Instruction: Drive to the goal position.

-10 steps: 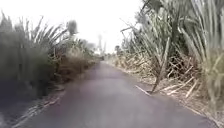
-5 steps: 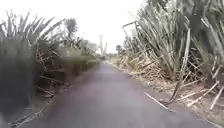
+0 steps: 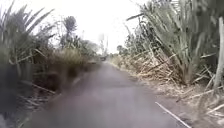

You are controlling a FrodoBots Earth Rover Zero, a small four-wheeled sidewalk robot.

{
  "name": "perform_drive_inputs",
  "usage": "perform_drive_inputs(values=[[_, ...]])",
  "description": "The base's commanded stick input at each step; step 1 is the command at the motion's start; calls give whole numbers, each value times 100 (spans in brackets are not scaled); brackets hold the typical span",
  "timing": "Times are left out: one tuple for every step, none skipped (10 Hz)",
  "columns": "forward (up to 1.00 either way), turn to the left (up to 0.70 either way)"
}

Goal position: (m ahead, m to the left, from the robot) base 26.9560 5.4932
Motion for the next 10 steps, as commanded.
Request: perform_drive_inputs(values=[[100, 0], [100, 0], [100, 0], [100, 0], [96, 0], [92, 0], [91, 0], [91, 0], [90, 0], [100, 0]])
